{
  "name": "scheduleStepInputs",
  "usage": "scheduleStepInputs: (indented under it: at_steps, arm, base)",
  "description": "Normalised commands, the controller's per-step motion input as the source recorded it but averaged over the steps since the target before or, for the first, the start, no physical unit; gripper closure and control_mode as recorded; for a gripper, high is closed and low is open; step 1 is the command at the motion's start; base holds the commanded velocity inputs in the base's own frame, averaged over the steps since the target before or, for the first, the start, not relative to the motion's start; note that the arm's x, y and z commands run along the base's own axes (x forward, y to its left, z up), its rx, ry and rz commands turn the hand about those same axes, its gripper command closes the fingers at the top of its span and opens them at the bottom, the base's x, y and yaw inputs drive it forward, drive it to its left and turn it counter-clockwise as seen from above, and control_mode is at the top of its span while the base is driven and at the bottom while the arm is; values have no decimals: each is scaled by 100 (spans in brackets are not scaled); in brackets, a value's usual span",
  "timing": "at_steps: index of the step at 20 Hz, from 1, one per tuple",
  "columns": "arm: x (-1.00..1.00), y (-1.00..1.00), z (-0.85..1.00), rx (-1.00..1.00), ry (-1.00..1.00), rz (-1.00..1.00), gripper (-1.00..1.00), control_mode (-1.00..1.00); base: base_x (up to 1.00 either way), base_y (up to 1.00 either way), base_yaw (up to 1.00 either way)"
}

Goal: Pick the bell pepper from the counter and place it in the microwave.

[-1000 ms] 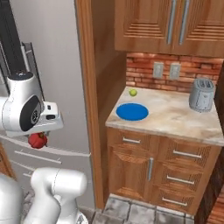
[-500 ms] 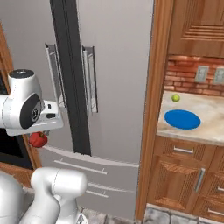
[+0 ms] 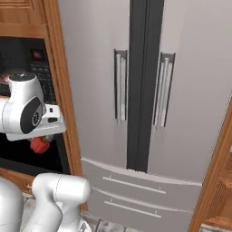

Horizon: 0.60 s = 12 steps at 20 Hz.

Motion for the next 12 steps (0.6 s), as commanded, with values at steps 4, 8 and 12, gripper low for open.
scheduleStepInputs:
  at_steps: [4,8,12]
  arm:
    - [0,0,0,0,0,0,100,100]
    - [0,0,0,0,0,0,100,100]
    - [0,0,0,0,0,0,100,100]
  base:
    - [14,100,0]
    - [60,100,0]
    - [77,100,0]
